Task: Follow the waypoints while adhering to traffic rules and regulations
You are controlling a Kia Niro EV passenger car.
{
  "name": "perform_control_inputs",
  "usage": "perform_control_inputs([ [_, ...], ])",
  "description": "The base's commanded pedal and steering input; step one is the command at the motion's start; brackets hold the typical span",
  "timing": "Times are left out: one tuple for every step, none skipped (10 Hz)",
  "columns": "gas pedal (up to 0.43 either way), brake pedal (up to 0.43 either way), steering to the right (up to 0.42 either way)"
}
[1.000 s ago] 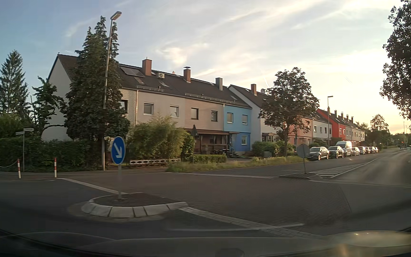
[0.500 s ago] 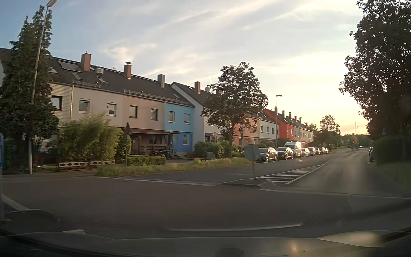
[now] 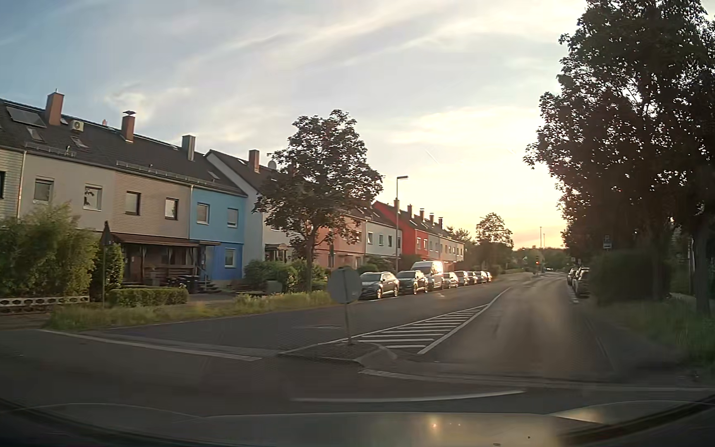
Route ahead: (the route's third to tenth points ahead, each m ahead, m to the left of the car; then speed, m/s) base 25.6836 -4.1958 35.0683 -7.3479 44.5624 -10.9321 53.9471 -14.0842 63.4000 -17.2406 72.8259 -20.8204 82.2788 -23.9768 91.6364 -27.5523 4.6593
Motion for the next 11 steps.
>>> perform_control_inputs([
  [0.118,0.0,0.304],
  [0.118,0.0,0.301],
  [0.118,0.0,0.294],
  [0.15,0.0,0.282],
  [0.15,0.0,0.252],
  [0.15,0.0,0.207],
  [0.15,0.0,0.18],
  [0.157,0.0,0.153],
  [0.157,0.0,0.118],
  [0.169,0.0,0.096],
  [0.169,0.0,0.072],
])
